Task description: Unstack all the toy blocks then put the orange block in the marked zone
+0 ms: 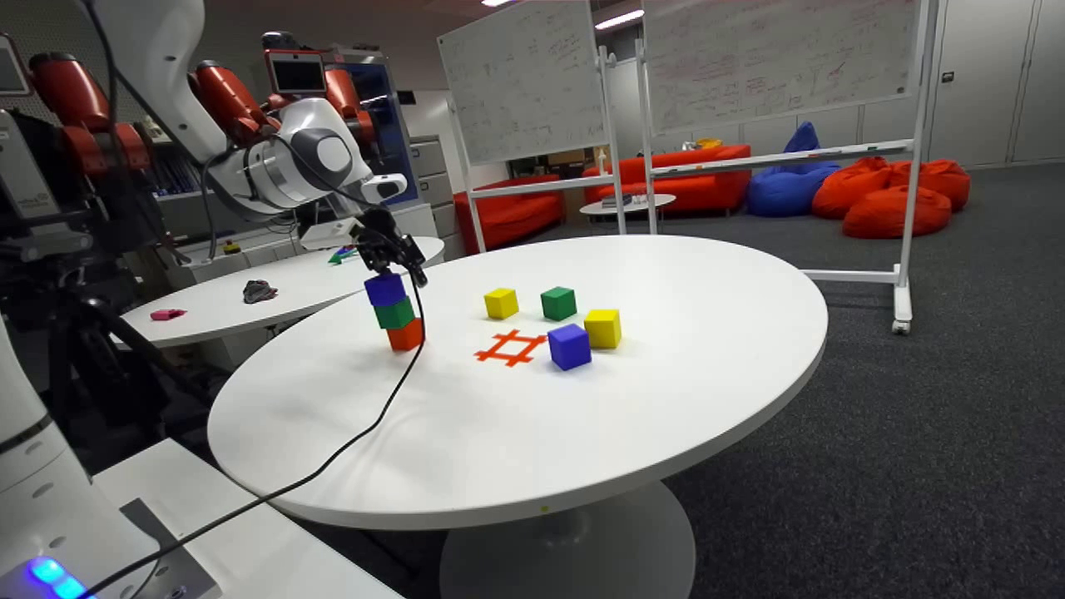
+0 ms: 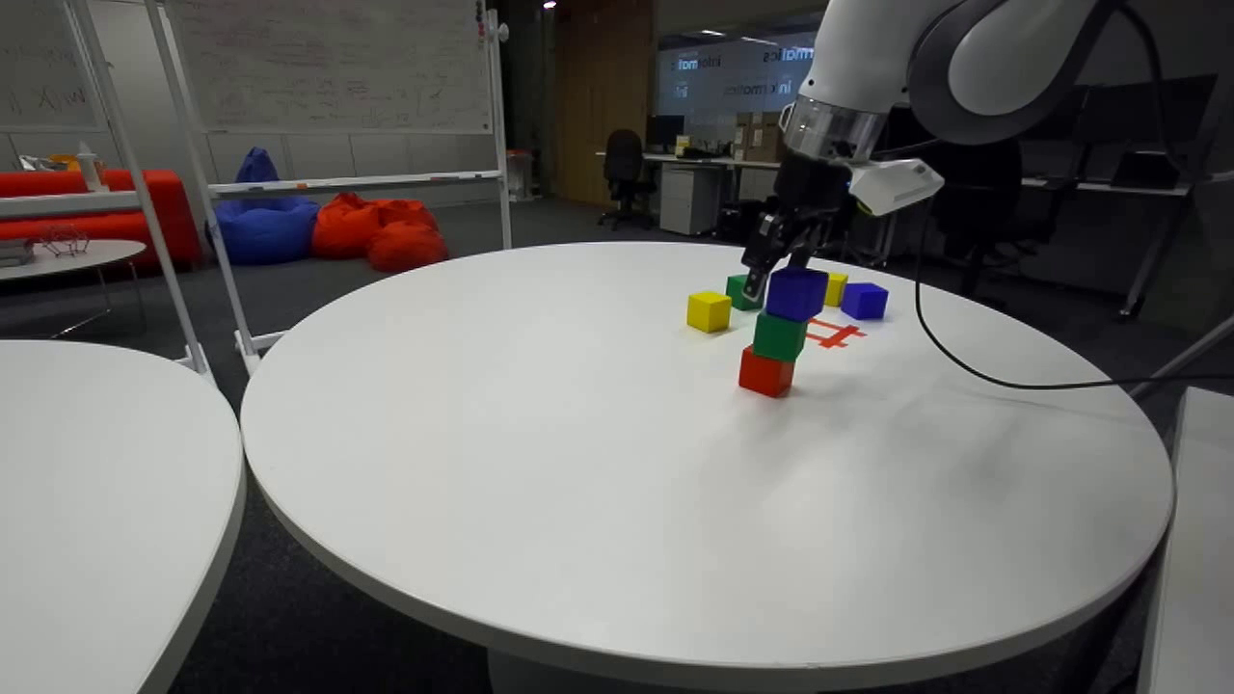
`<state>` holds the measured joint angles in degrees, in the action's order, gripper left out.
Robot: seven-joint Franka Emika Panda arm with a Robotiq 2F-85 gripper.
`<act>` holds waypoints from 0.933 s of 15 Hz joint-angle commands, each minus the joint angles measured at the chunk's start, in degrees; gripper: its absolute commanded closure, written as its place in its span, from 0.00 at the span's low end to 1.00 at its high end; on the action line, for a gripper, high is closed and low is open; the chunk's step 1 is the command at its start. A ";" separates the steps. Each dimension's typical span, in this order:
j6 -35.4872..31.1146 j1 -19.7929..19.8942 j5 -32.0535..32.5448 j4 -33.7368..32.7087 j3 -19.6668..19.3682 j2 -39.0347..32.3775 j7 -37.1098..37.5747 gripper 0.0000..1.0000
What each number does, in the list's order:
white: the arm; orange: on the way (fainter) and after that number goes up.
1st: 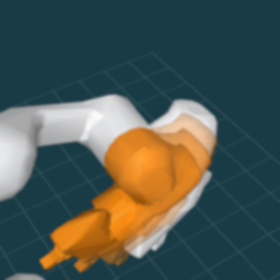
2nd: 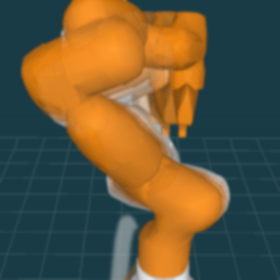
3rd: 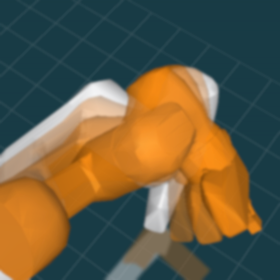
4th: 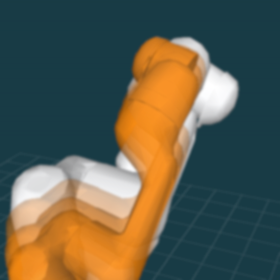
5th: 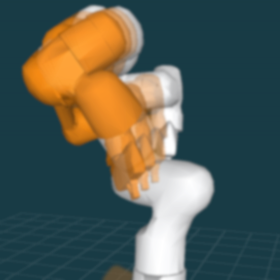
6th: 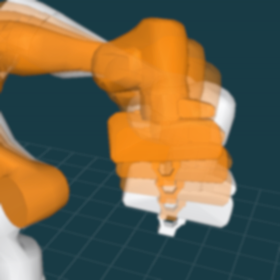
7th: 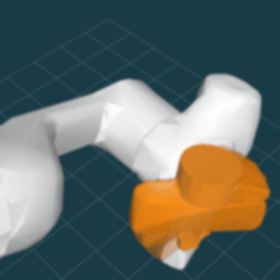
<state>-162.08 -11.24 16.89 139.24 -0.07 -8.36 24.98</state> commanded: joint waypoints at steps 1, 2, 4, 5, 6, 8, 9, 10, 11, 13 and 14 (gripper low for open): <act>-0.41 -0.64 1.65 1.17 -0.42 1.35 1.72 0.00; -0.37 -0.73 1.83 1.18 -0.44 1.35 1.79 0.00; -0.49 -0.78 2.04 1.36 -0.46 1.55 1.97 0.00; -0.54 -0.76 2.10 1.50 -0.46 1.73 1.99 0.00; -0.69 -0.76 2.18 1.71 -0.47 2.02 2.10 0.00; -0.97 -0.89 2.59 2.27 -0.49 2.93 2.48 0.00; -1.17 -1.02 2.90 2.73 -0.44 3.75 2.70 0.00; -1.39 -1.13 3.34 3.06 -0.45 4.41 3.05 0.00; -1.56 -1.34 4.18 3.66 -0.47 5.56 3.66 0.00; -1.65 -1.76 6.71 4.69 -0.50 7.68 5.94 0.00; -1.77 -1.86 7.83 5.21 -0.39 8.75 7.11 0.00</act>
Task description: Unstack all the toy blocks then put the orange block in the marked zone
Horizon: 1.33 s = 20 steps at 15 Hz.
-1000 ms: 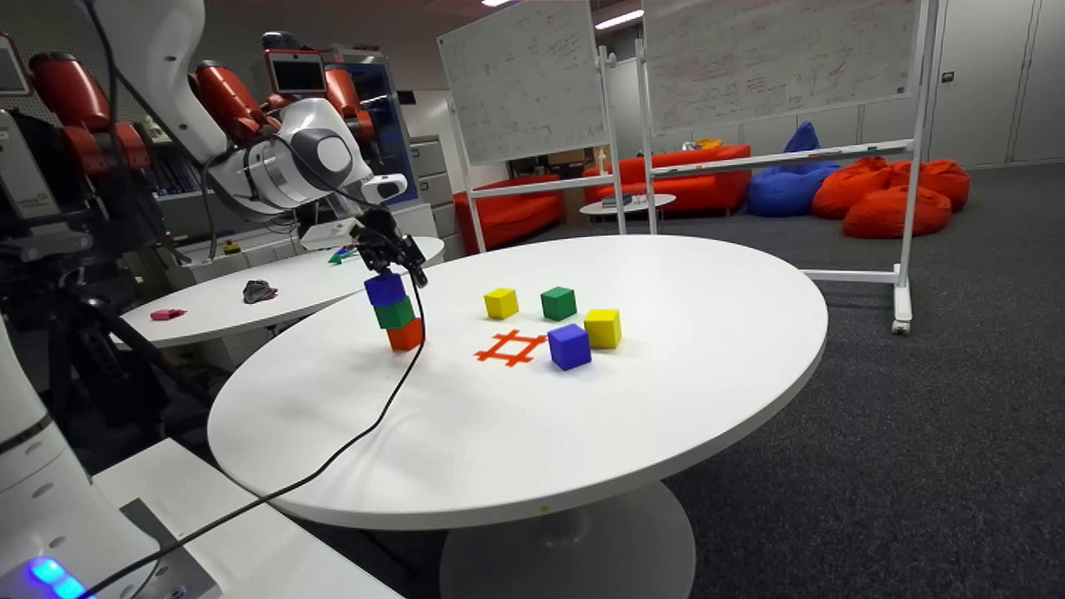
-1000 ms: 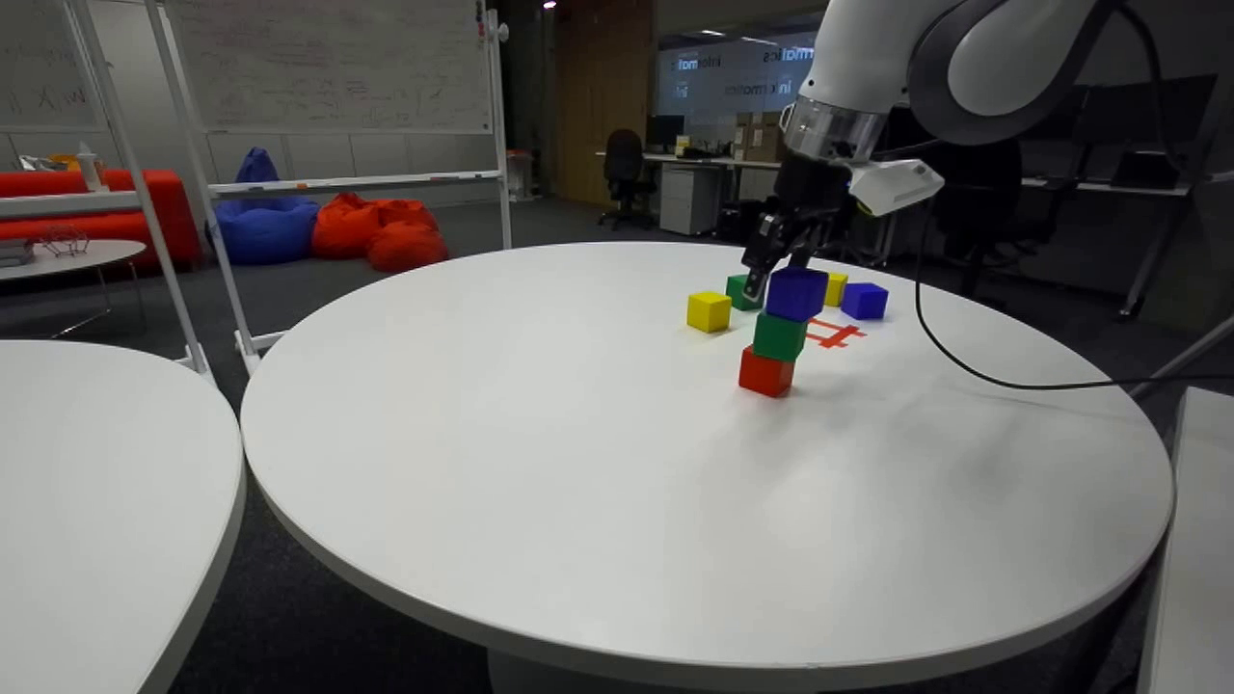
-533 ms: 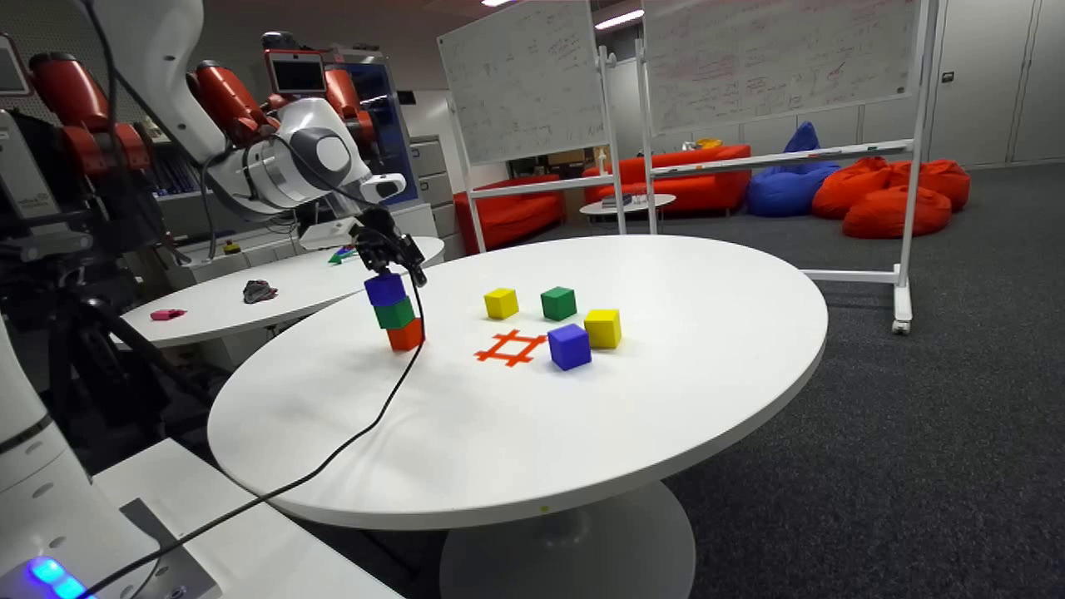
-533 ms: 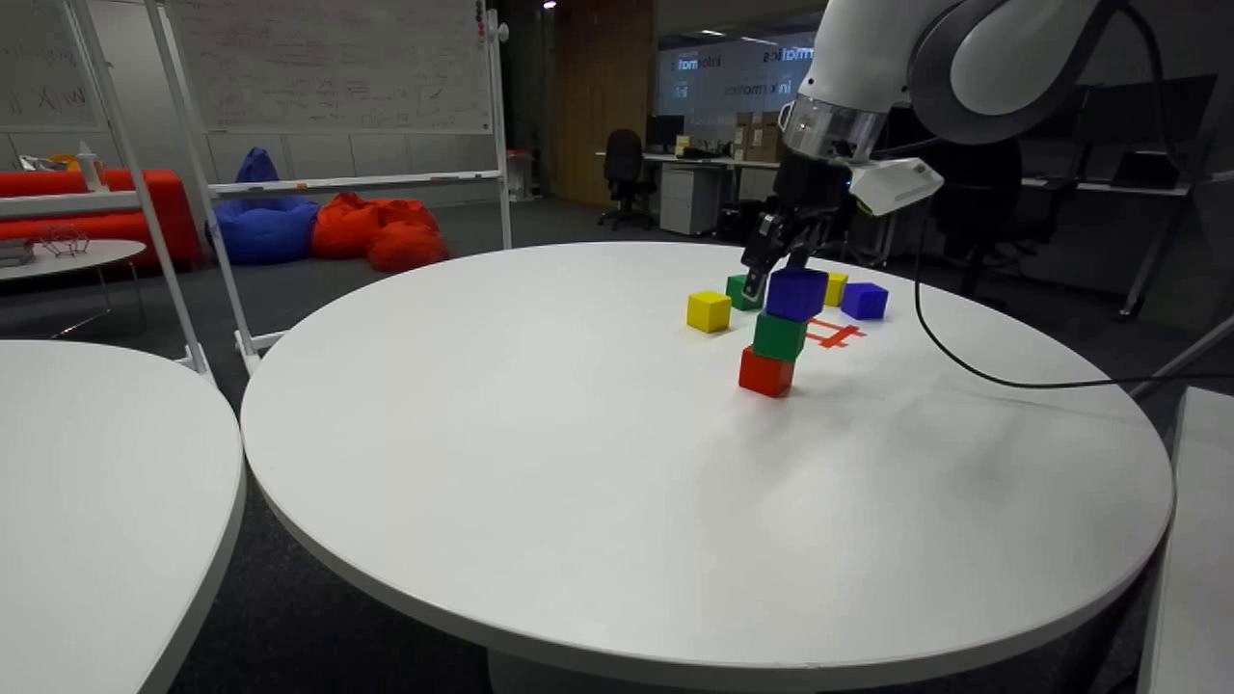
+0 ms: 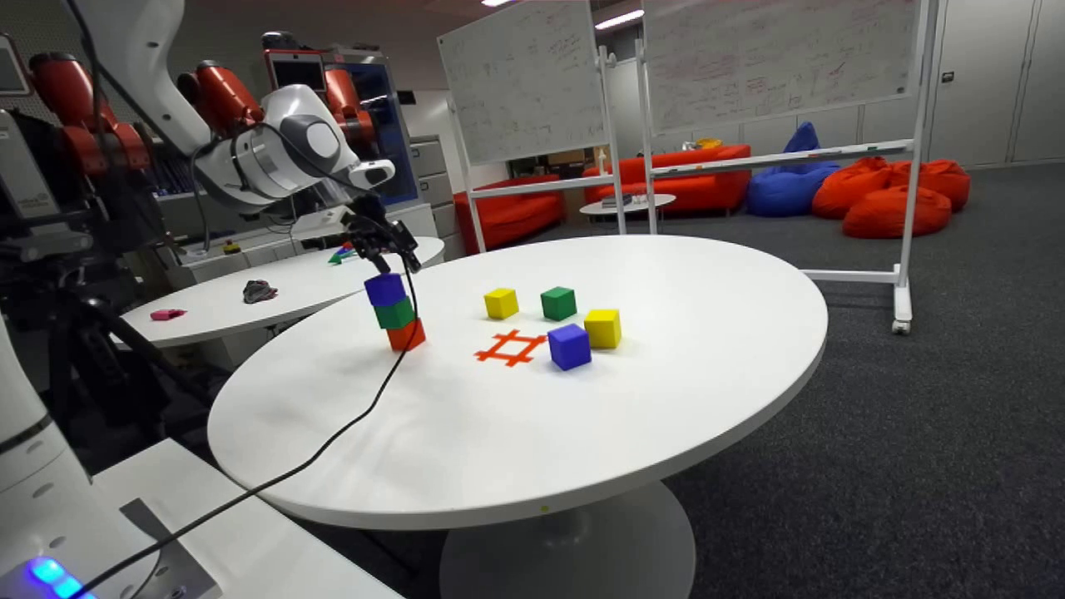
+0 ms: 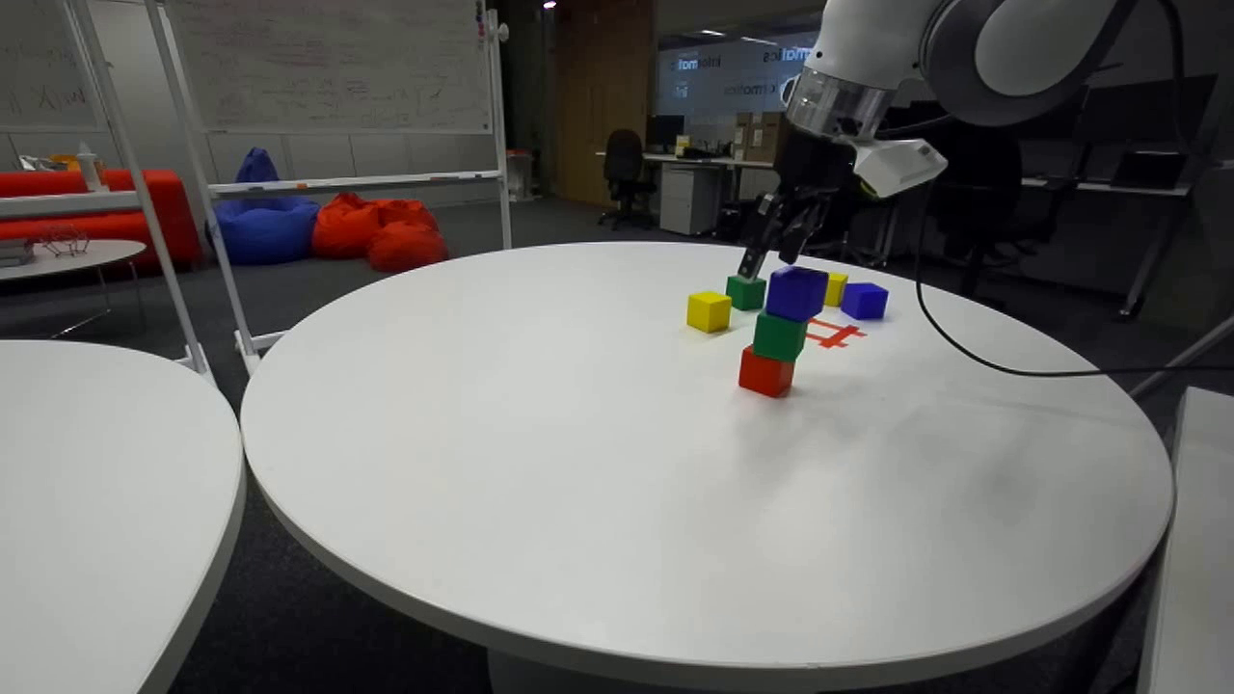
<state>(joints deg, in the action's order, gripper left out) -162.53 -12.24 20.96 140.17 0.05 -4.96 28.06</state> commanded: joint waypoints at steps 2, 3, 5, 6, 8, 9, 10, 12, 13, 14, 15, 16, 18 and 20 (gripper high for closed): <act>-1.43 -0.99 6.79 5.50 -0.33 7.44 6.96 0.00; -1.57 -0.91 8.10 6.12 -0.14 8.49 8.22 0.00; -1.87 -0.59 10.84 7.27 0.28 10.42 10.81 0.00; -1.83 -0.49 12.03 7.67 0.50 11.13 11.75 0.00; -0.48 -0.65 9.67 4.54 0.45 8.00 9.50 0.00; -0.48 -0.65 9.62 4.44 0.45 7.91 9.49 0.00; -0.48 -0.65 9.62 4.42 0.45 7.76 9.49 0.00; -0.48 -0.65 9.62 4.35 0.45 7.46 9.49 0.00; -0.48 -0.65 9.62 4.34 0.45 7.41 9.49 0.00; -0.54 -1.11 6.82 4.51 0.45 7.01 7.07 0.00; 0.88 -1.10 6.65 4.25 0.59 7.10 7.42 0.00; 2.87 -1.28 5.86 4.29 0.82 7.66 7.43 0.00; 8.45 -1.35 5.36 4.14 1.32 9.13 9.21 0.00; 12.87 1.35 3.02 4.15 4.61 10.32 8.40 0.00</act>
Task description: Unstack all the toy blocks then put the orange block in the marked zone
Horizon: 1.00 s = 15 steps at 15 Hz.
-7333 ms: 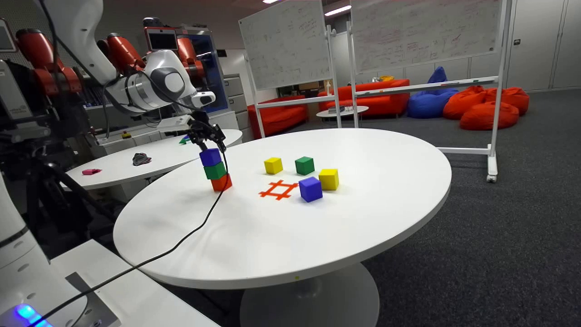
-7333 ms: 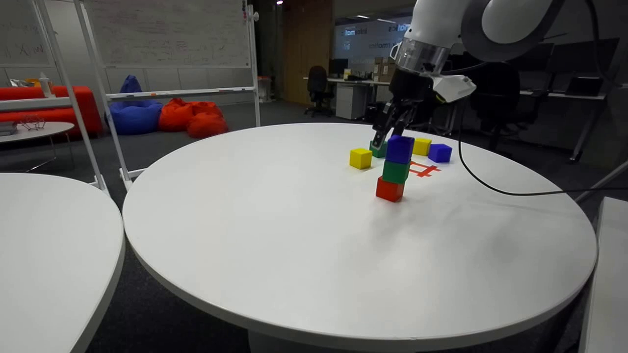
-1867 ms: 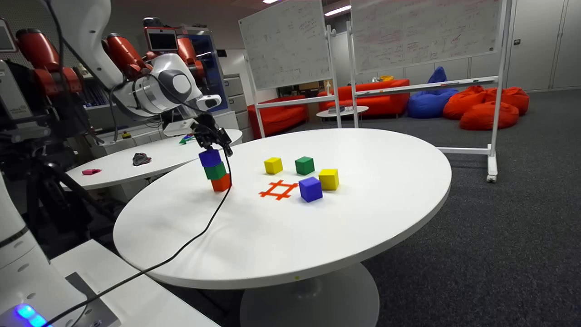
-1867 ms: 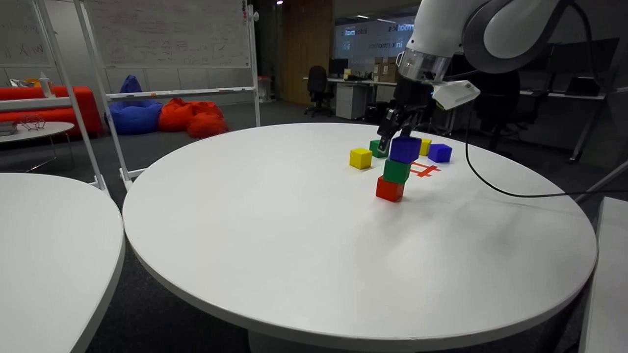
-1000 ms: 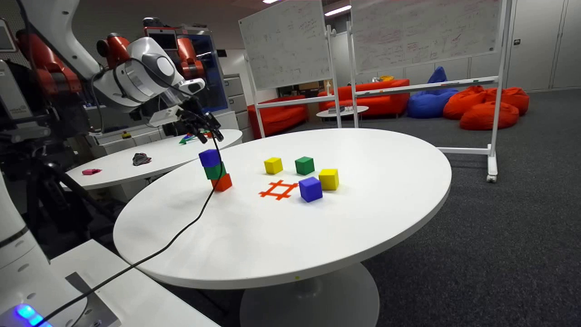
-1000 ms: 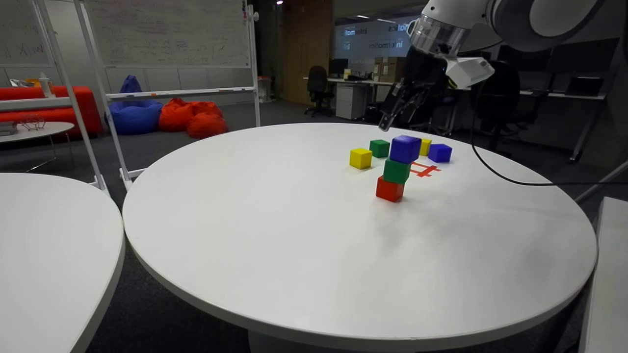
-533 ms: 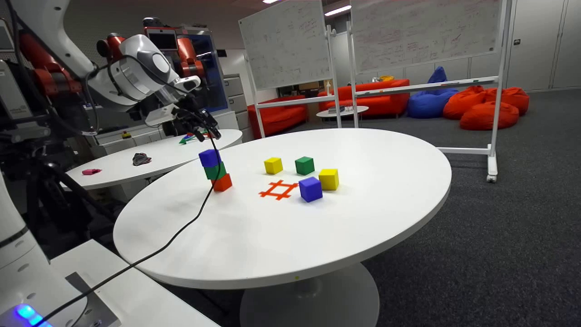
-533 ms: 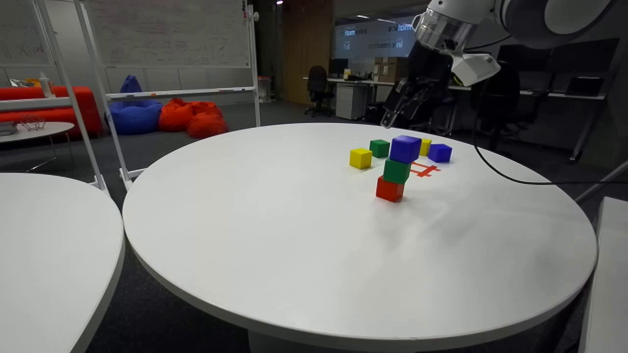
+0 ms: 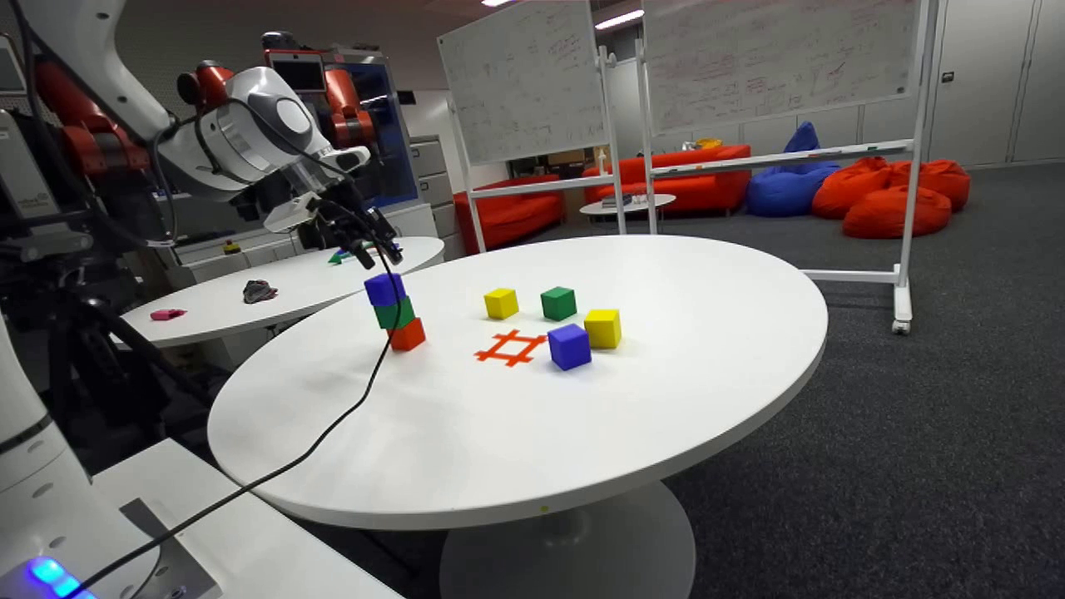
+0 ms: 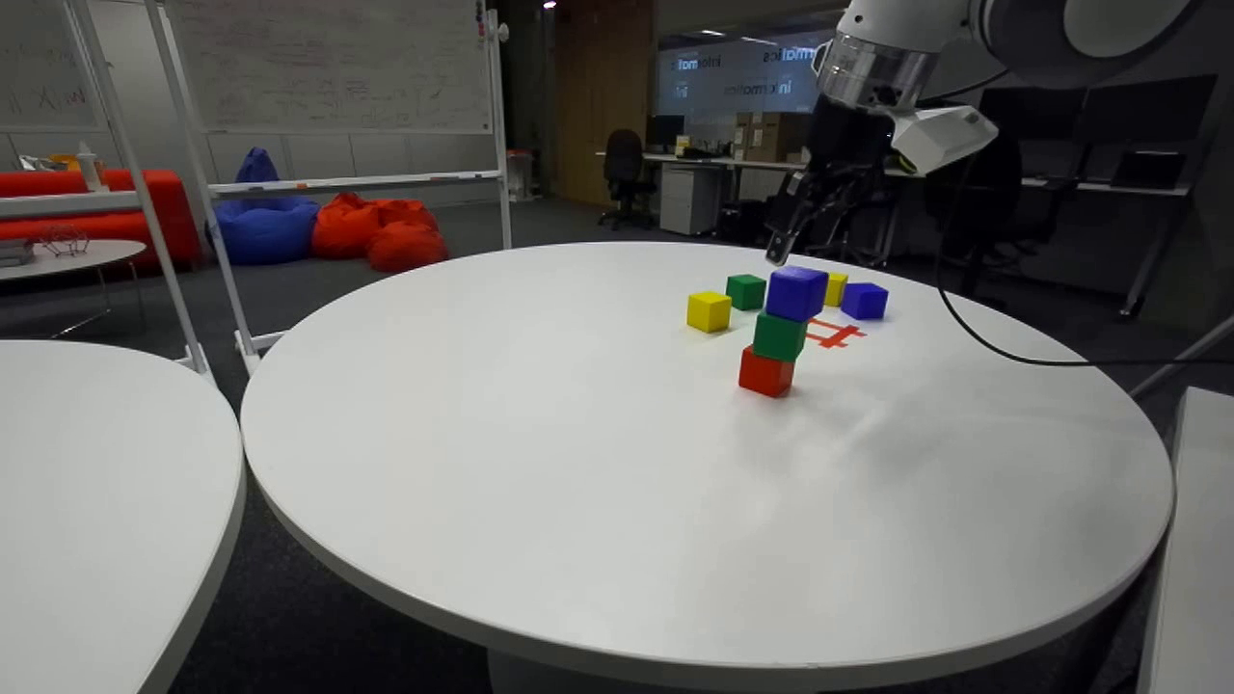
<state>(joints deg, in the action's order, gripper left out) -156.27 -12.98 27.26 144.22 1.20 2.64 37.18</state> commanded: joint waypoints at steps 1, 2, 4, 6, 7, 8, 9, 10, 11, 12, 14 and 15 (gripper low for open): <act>7.95 2.19 -4.72 0.12 3.89 3.17 -1.55 0.00; 4.29 3.16 -2.73 -0.20 4.16 0.94 -0.53 0.00; 6.10 3.33 -3.87 -0.20 5.16 1.74 -0.49 0.00; 6.21 3.40 -3.94 -0.19 5.29 1.90 -0.49 0.00; 6.21 3.43 -3.94 -0.19 5.28 1.90 -0.49 0.00; 6.21 3.44 -3.94 -0.19 5.28 1.90 -0.49 0.00; 6.12 3.43 -3.95 -0.23 5.28 1.82 -0.50 0.00; 5.92 3.42 -4.03 -0.18 5.44 1.81 -0.86 0.00; 5.77 3.58 -3.97 -0.19 5.73 1.71 -0.99 0.00; 5.74 3.73 -4.05 -0.20 6.06 1.65 -1.30 0.00; 6.11 3.70 -4.74 -0.46 6.43 1.10 -3.46 0.00; 6.91 3.65 -4.79 -0.66 6.68 0.78 -5.25 0.00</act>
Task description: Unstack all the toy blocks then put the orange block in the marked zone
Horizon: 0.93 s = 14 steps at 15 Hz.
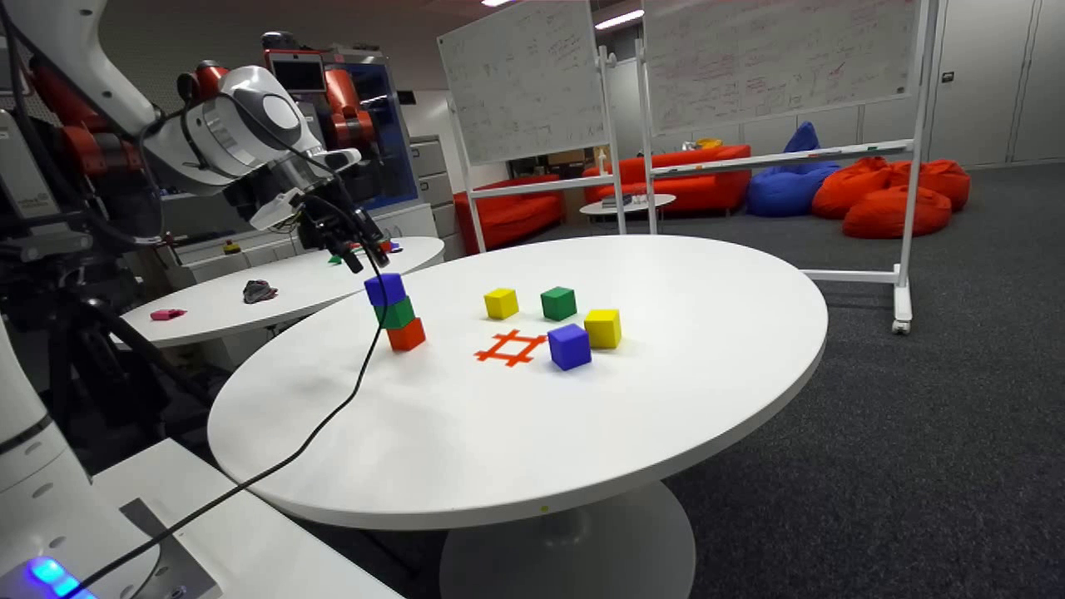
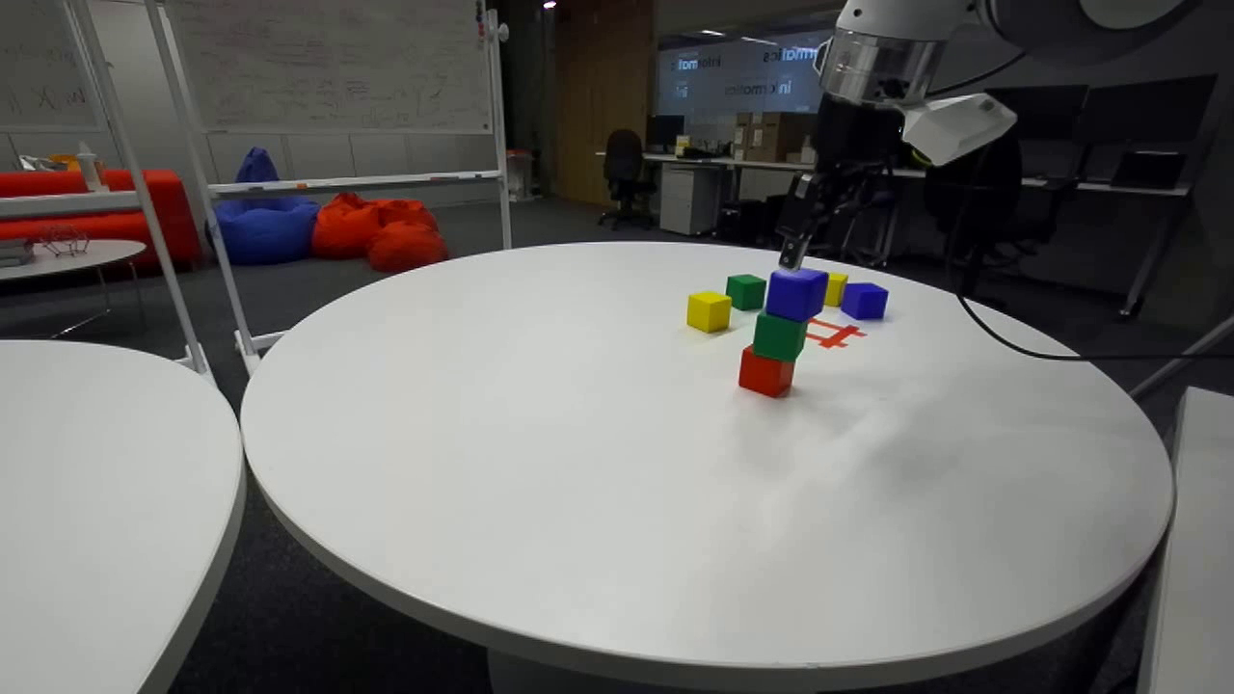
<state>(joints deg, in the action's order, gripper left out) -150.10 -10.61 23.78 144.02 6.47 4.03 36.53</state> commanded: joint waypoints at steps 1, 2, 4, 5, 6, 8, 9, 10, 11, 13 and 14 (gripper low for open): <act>1.17 1.41 -0.23 -0.55 1.67 -0.73 -4.65 0.00; 1.51 1.33 -0.31 -0.53 1.78 -0.86 -6.51 0.00; 0.10 1.47 -0.27 0.00 2.00 -0.55 -5.50 0.00; 0.10 1.43 -0.27 0.00 2.08 -0.61 -6.65 0.00; 0.10 1.41 -0.26 0.00 2.13 -0.63 -7.14 0.00; 0.10 1.39 -0.26 0.00 2.19 -0.64 -7.42 0.00; 0.10 1.38 -0.26 0.00 2.20 -0.64 -7.44 0.00; 0.34 1.38 -0.05 0.03 2.27 -0.53 -7.42 0.00; 0.37 1.45 0.41 0.01 2.36 -0.51 -6.82 0.00; -0.01 1.44 -0.48 0.06 2.38 -0.52 -6.53 0.00; -0.46 1.31 -1.82 0.16 2.34 -0.61 -7.15 0.00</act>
<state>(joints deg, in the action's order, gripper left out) -150.06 -10.42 23.81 144.03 7.79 3.32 29.65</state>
